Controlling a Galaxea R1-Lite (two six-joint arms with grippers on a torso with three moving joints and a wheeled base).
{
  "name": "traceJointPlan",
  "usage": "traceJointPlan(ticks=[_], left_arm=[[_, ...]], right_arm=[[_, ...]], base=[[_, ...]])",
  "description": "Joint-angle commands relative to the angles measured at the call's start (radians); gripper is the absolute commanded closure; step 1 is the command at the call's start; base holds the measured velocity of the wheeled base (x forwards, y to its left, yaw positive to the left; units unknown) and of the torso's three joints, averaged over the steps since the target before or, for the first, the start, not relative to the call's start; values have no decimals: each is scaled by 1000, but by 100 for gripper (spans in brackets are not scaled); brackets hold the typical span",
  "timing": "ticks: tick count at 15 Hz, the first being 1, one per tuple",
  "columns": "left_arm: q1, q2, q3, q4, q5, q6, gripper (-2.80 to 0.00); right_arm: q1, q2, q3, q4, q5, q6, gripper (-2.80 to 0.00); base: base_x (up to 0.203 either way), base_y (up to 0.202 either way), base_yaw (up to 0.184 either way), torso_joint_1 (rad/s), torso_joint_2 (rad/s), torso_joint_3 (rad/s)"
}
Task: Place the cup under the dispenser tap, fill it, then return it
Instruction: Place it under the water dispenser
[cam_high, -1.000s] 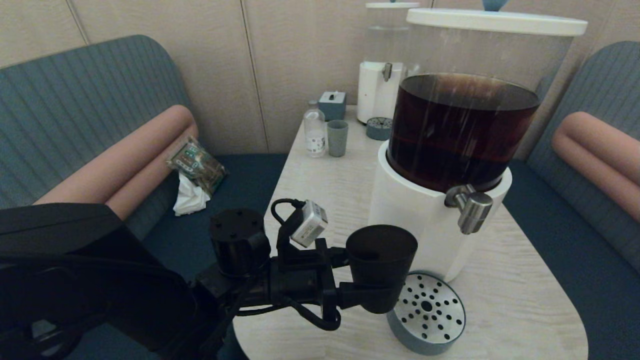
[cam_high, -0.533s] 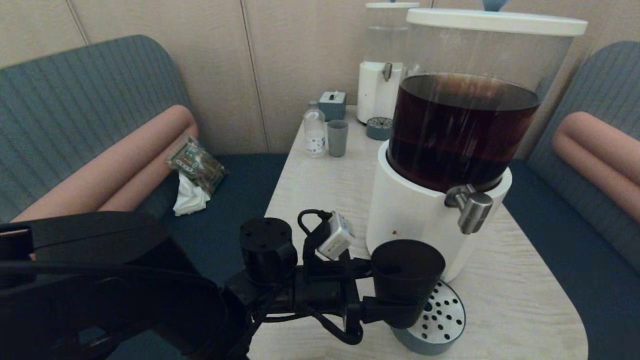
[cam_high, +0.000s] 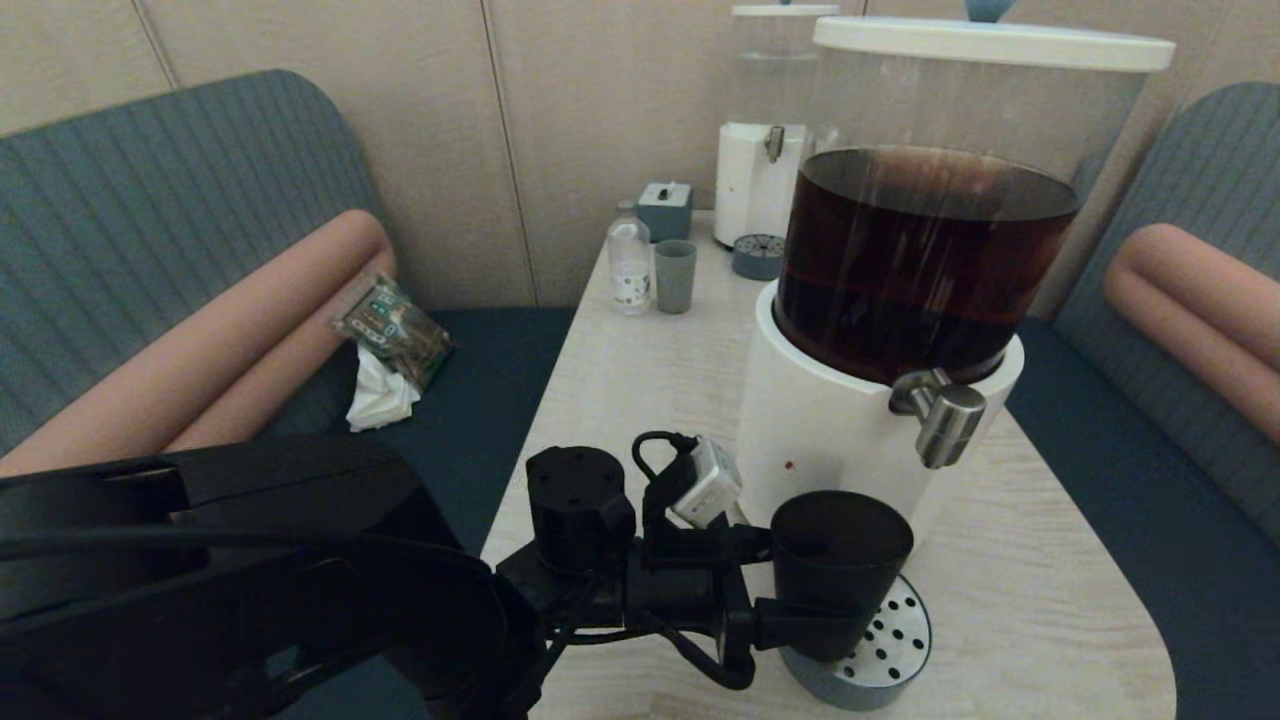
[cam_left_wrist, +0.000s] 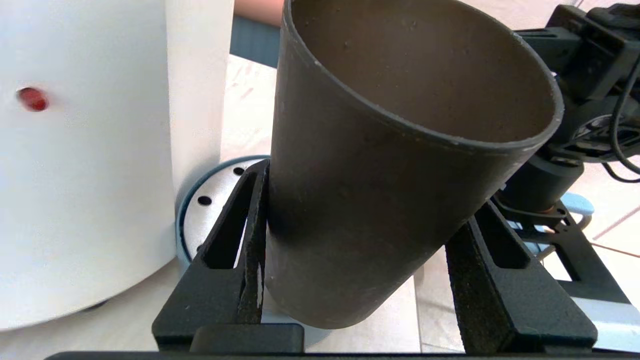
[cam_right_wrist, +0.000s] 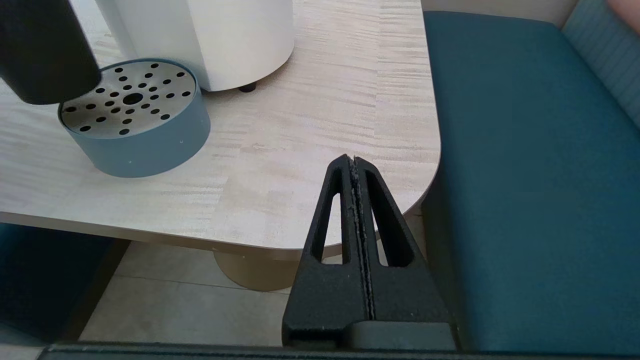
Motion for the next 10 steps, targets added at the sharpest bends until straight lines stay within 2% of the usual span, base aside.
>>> traceJointPlan(ticks=[1,10], left_arm=[[0,22,-21,-4,-3,-1,0],[-33,97,-115,-3,7,-1,0]], right_arm=[[0,1,0,0,0,0,0],[0,1,0,0,1,0,0]], base=[[0,0,0,0,0,0],[0,0,0,0,0,0]])
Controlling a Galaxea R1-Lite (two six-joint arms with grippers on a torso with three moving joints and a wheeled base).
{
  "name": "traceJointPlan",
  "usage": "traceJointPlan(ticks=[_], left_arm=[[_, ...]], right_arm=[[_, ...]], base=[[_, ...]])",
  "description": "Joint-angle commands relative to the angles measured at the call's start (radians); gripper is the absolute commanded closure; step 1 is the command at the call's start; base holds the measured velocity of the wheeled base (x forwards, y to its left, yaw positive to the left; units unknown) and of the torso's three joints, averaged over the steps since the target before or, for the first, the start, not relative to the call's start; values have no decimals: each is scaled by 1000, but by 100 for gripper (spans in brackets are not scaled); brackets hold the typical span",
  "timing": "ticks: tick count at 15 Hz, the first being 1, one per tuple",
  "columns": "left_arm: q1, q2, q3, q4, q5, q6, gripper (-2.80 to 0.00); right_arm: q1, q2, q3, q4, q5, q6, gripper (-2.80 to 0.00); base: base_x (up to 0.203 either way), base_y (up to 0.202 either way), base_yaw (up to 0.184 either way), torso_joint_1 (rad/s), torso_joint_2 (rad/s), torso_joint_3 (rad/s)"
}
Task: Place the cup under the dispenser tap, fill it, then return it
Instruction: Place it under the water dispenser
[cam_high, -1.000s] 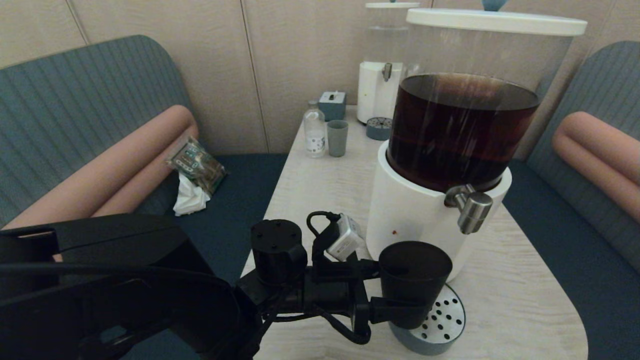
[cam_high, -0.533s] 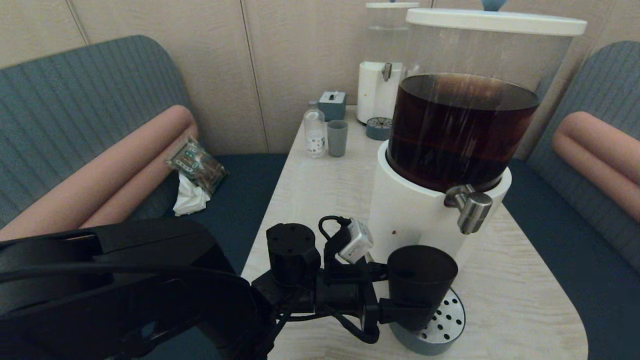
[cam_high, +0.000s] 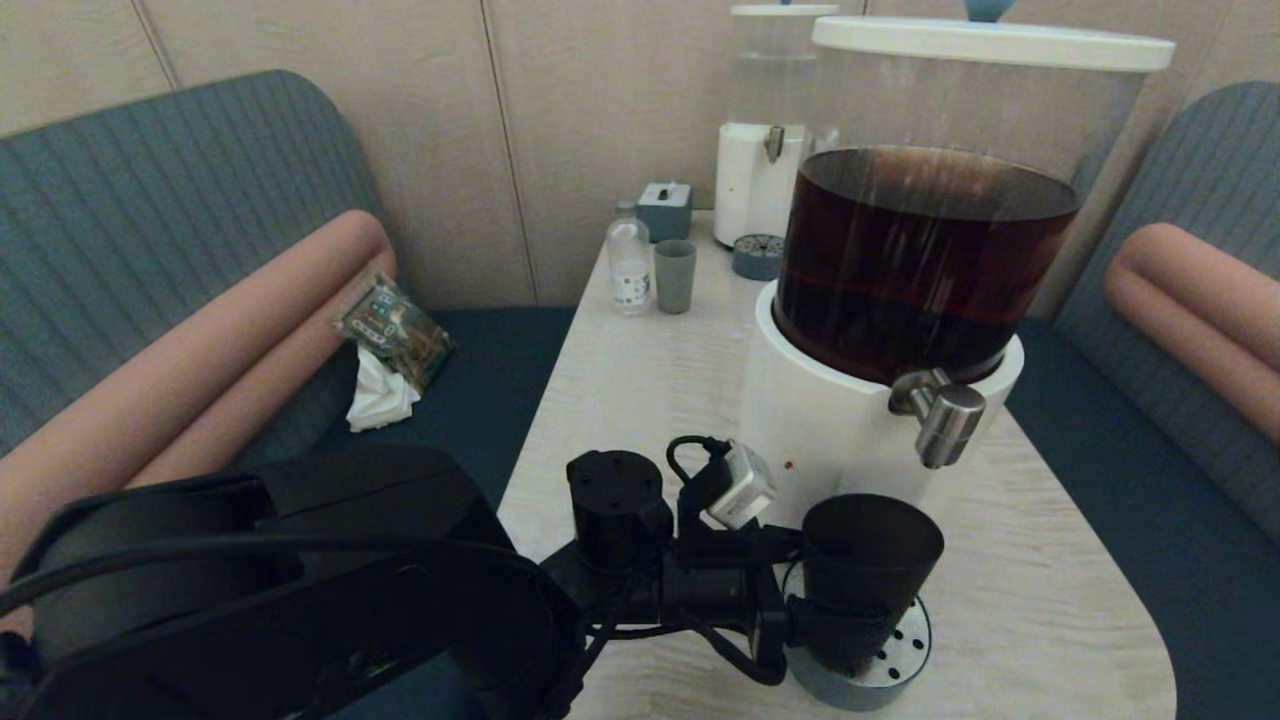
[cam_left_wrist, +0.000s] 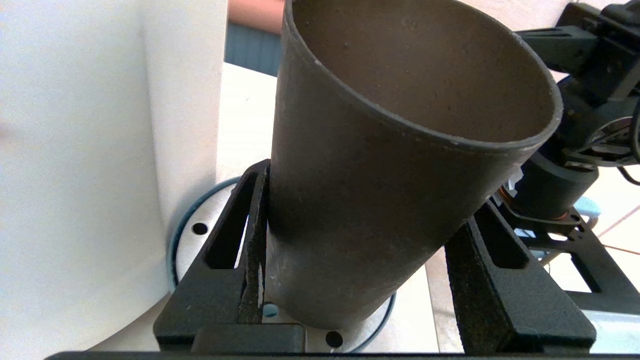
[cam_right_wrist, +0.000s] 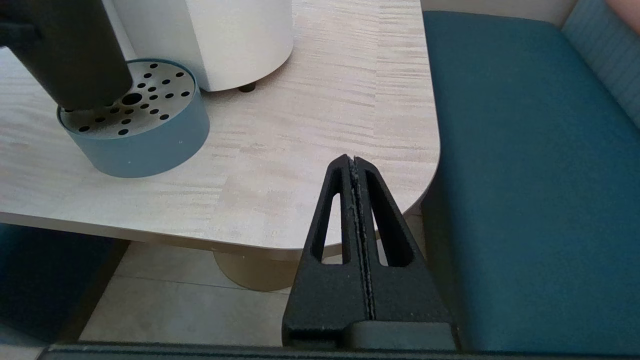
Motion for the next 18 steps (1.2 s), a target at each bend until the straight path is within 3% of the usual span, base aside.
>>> traceJointPlan(ticks=[1,18], left_arm=[[-4,22,-17,-8,3,-1,0],[-14,59,-85,20,4,-4,0]], right_arm=[[0,1,1,1,1,0,0],[0,0,1,1,1,0,0]], base=[[0,0,0,0,0,0],[0,0,0,0,0,0]])
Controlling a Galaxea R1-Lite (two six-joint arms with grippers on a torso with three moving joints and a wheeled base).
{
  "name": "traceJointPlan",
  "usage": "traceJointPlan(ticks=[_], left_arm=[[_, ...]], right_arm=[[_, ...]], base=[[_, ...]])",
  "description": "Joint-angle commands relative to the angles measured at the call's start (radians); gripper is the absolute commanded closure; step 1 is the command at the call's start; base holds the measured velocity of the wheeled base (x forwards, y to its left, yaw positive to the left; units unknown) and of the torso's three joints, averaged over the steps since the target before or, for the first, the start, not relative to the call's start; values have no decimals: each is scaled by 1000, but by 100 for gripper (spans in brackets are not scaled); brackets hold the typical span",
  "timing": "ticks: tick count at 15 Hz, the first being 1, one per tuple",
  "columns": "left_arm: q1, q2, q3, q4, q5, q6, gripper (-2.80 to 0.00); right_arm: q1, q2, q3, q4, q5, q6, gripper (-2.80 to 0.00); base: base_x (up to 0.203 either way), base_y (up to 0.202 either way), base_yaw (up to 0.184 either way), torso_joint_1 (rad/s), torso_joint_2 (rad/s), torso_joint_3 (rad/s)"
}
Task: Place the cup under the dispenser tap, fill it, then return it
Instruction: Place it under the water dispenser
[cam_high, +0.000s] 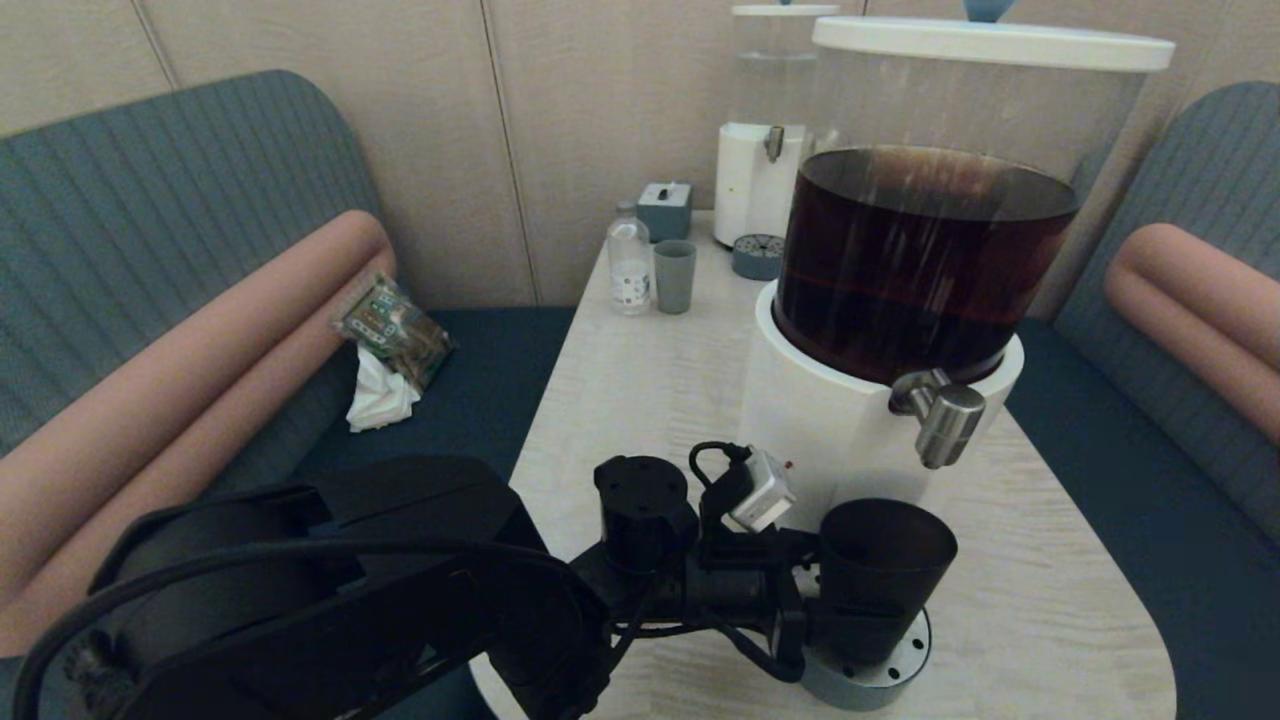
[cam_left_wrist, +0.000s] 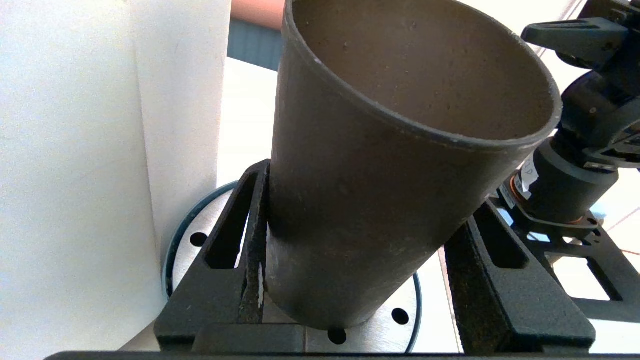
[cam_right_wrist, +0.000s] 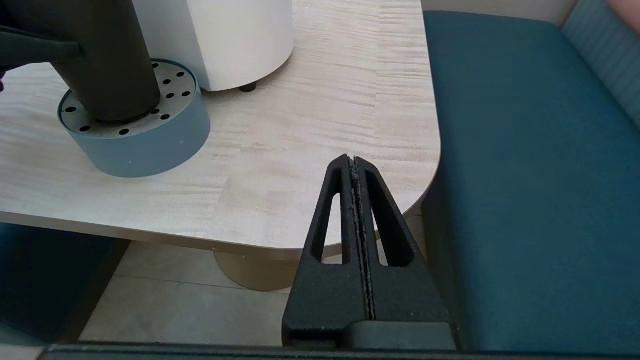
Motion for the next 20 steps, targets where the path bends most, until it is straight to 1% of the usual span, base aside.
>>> traceJointPlan(ticks=[1,12,20], left_arm=[[0,-2,-5,-7,-3,-1,0],[1,-8,-6,-5,-3,-1,0],[-14,-2,-15,-1,-3,-4,0]], right_arm=[[0,1,1,0,0,0,0],[0,1,0,0,0,0,0],[0,0,0,0,0,0,0]], base=[[0,0,0,0,0,0],[0,0,0,0,0,0],[0,0,0,0,0,0]])
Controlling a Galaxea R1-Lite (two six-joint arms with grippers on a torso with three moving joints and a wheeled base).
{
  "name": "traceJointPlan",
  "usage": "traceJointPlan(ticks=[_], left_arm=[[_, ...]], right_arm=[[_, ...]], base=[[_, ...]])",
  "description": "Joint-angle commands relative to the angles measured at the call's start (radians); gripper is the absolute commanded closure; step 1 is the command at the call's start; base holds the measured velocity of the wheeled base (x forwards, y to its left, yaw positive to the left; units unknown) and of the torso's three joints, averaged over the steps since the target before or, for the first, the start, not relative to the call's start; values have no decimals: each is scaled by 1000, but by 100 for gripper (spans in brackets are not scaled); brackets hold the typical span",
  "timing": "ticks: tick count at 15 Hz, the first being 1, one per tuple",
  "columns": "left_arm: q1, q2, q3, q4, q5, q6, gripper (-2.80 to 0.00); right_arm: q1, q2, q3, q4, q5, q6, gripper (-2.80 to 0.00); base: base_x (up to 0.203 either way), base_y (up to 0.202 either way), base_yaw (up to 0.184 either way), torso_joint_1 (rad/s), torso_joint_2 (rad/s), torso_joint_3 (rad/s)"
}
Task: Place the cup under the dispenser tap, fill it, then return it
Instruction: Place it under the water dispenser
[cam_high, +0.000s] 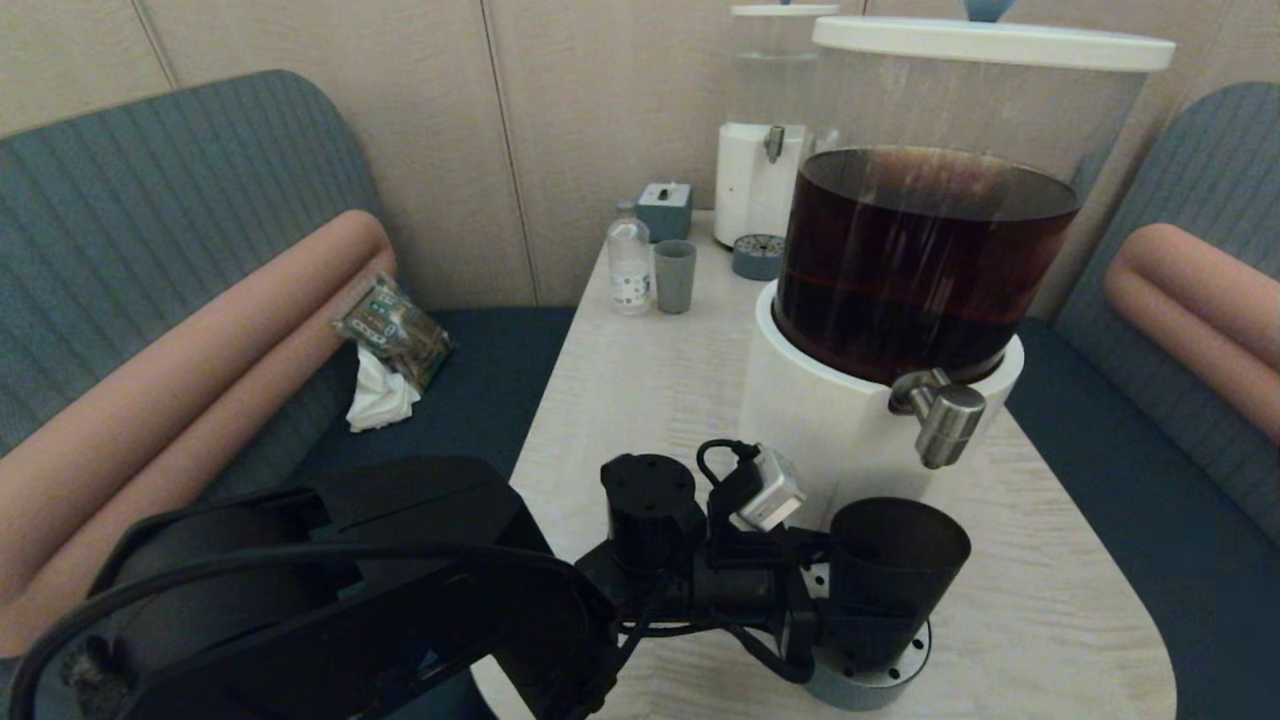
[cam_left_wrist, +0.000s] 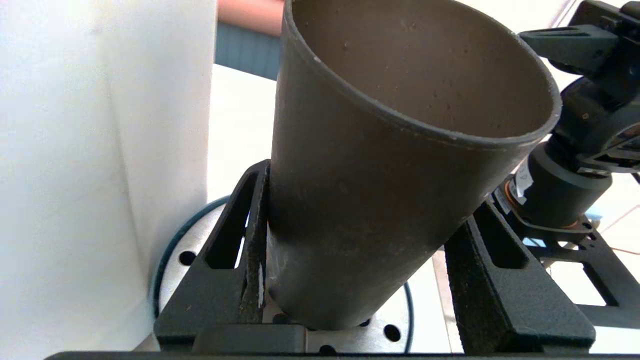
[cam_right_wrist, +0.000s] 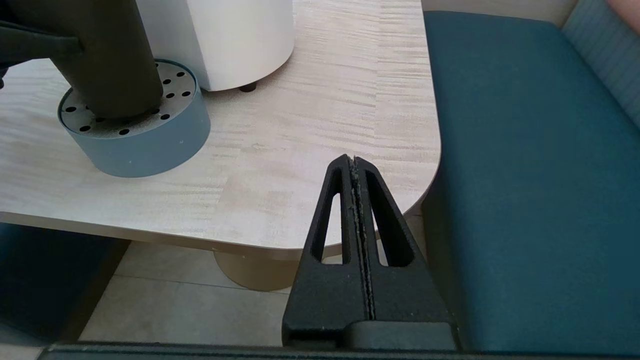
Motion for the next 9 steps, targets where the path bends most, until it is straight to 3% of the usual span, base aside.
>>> traceJointPlan(ticks=[1,9], left_arm=[[-2,2,1,-7,-4,-1,0],[-2,-4,0,-1,-4,-1,0]], right_arm=[[0,1,0,0,0,0,0],[0,1,1,0,1,0,0]], base=[[0,0,0,0,0,0],[0,0,0,0,0,0]])
